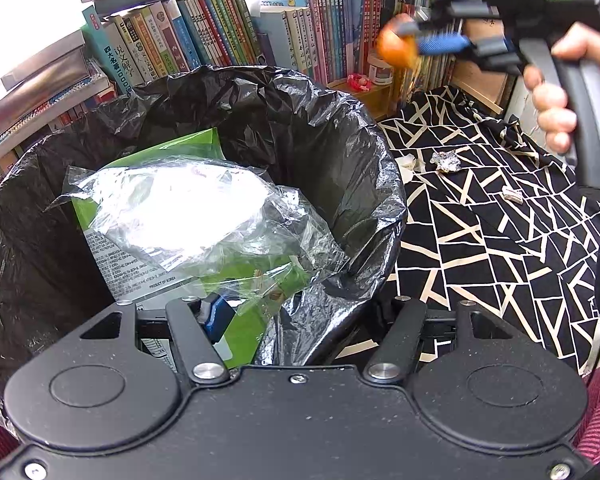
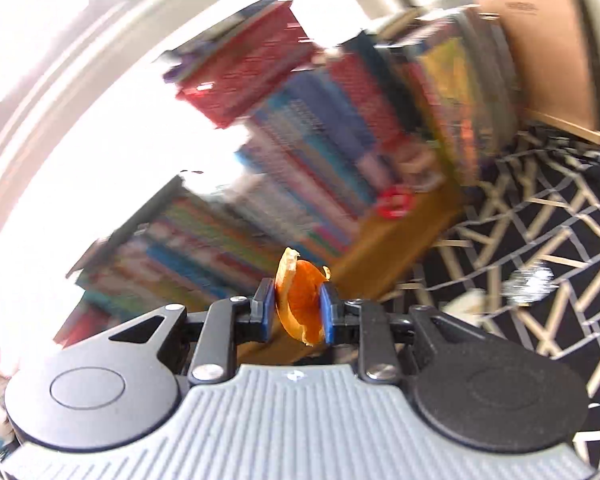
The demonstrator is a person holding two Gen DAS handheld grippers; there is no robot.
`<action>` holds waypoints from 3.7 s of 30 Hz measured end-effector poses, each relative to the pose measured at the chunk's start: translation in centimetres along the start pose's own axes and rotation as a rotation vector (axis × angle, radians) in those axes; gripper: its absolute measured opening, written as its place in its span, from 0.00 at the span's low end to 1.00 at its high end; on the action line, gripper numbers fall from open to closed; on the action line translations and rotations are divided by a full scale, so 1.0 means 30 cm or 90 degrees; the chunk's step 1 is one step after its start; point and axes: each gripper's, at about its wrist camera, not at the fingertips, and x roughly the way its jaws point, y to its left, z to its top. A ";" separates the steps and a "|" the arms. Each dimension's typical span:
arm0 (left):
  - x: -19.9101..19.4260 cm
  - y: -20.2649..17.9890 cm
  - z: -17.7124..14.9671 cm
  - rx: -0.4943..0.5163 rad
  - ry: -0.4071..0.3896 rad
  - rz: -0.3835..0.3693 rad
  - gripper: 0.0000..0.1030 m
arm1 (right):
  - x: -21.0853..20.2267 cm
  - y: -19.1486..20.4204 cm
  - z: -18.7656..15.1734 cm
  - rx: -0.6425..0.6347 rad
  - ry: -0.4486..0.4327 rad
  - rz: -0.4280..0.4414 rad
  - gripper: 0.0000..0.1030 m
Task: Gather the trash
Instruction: 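Carry the orange peel over the trash bag and open the right tool, then move the right tool to the small white paper on the cloth, then close the right tool on the white paper and lift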
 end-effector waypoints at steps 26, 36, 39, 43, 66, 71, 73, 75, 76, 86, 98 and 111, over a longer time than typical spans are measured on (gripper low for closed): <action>-0.002 -0.001 -0.002 0.003 -0.003 -0.002 0.59 | 0.013 0.322 -0.177 -0.155 0.155 0.262 0.69; -0.003 -0.001 -0.001 0.002 -0.003 -0.002 0.59 | 0.022 0.313 -0.172 -0.150 0.152 0.225 0.75; -0.003 -0.001 -0.001 0.003 -0.003 -0.003 0.59 | 0.024 0.307 -0.169 -0.148 0.148 0.216 0.77; -0.002 -0.001 -0.001 0.002 -0.003 -0.002 0.59 | 0.024 0.296 -0.160 -0.143 0.138 0.203 0.80; -0.001 0.000 0.000 0.001 -0.003 -0.001 0.60 | -0.031 -0.251 0.124 -0.075 -0.097 -0.261 0.97; -0.001 -0.001 0.000 0.001 -0.005 -0.002 0.60 | 0.012 -0.551 0.095 -0.004 -0.063 -0.426 0.97; -0.003 -0.001 -0.002 0.003 -0.006 -0.003 0.60 | 0.028 -0.652 0.061 0.044 -0.042 -0.463 0.97; -0.003 0.000 -0.003 0.002 -0.006 -0.004 0.60 | 0.039 -0.719 0.025 0.078 -0.025 -0.485 0.97; -0.003 0.001 -0.003 0.002 -0.006 -0.005 0.60 | 0.047 -0.742 0.007 0.083 -0.015 -0.494 0.97; -0.002 -0.002 -0.002 0.000 -0.007 0.003 0.61 | 0.132 -0.845 -0.079 0.074 0.096 -0.549 0.89; -0.003 -0.003 -0.004 0.001 -0.007 0.005 0.62 | 0.151 -0.806 -0.092 0.063 0.104 -0.540 0.44; -0.009 -0.006 -0.007 0.007 -0.013 0.006 0.62 | 0.187 -0.358 -0.002 -0.016 0.095 -0.319 0.44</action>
